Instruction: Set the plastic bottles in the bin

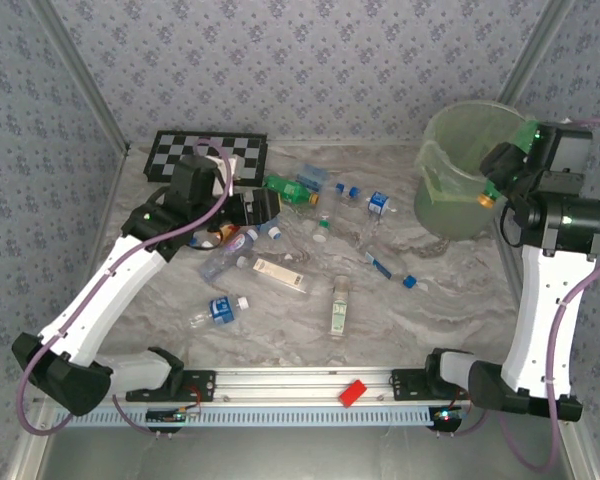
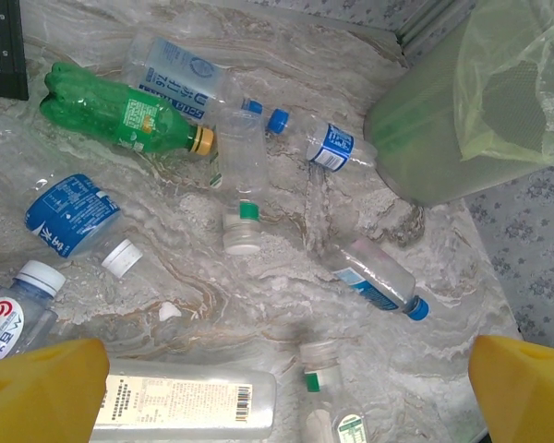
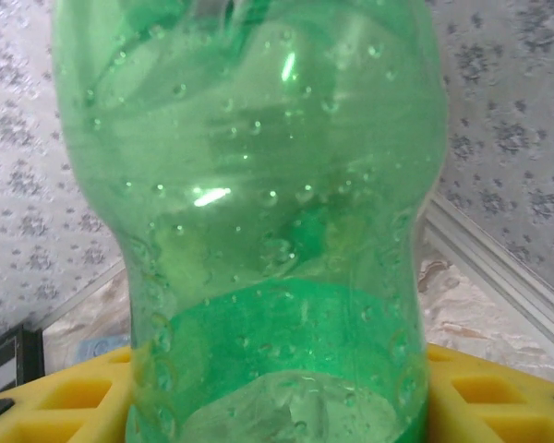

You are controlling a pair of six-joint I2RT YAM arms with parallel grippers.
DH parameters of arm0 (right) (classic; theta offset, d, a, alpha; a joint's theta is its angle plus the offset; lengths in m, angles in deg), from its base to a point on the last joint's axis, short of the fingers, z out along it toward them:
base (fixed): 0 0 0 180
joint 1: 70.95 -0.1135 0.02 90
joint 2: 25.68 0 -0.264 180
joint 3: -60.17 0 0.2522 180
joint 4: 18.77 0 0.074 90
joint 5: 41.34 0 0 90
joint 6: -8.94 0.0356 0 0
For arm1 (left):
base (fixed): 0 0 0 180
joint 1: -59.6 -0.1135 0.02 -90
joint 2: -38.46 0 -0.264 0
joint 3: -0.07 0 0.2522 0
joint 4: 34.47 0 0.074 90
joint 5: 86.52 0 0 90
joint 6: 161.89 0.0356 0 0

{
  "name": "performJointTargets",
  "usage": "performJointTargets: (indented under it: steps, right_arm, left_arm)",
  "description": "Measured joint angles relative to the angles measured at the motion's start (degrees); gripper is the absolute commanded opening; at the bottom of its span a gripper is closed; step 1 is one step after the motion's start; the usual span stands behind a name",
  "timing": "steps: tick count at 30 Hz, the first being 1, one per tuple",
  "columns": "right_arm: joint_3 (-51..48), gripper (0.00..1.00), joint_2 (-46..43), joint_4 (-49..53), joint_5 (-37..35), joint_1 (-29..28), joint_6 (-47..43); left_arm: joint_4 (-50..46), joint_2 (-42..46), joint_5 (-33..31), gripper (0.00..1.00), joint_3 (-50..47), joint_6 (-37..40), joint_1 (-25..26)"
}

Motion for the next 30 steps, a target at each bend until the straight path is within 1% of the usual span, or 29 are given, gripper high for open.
performJointTargets:
  steps: [4,6,9,14,20,24,26,29,30]
  right_arm:
    - [0.04,0.56,1.42,-0.52,3.72,6.54,-0.15]
    - [0.09,0.56,3.13,-1.62,5.68,8.92,0.33]
    - [0.09,0.56,6.08,-3.82,8.22,10.97,1.97]
    - [0.85,0.55,11.52,-7.56,10.54,12.63,5.29]
    - [1.99,0.55,17.97,-11.87,10.51,12.68,9.42]
    - [4.31,0.56,22.12,-12.46,10.47,12.68,10.47]
    - [5.29,0.62,23.82,-12.52,10.49,12.68,10.78]
    - [5.90,0.81,25.42,-12.46,10.47,12.66,11.10]
    - [5.90,0.83,25.59,-12.28,10.40,12.66,10.97]
  left_arm:
    - [-0.07,1.20,-0.22,1.00,-0.81,0.00,0.00]
    - [-0.07,1.51,-0.35,1.00,-0.96,0.00,0.00]
    - [-0.11,1.90,-0.72,1.00,-0.96,0.00,0.00]
    - [-0.13,3.17,-1.97,1.00,-1.36,-0.07,0.00]
    - [-0.57,4.07,-3.15,1.00,-1.92,-0.59,0.00]
    - [-1.09,4.09,-3.72,1.00,-1.92,-0.66,0.00]
    - [-1.27,4.09,-4.15,1.00,-1.92,-0.63,0.00]
    - [-1.36,4.07,-4.35,1.00,-1.92,-0.66,0.00]
    - [-1.36,4.07,-4.39,1.00,-1.92,-0.63,0.00]
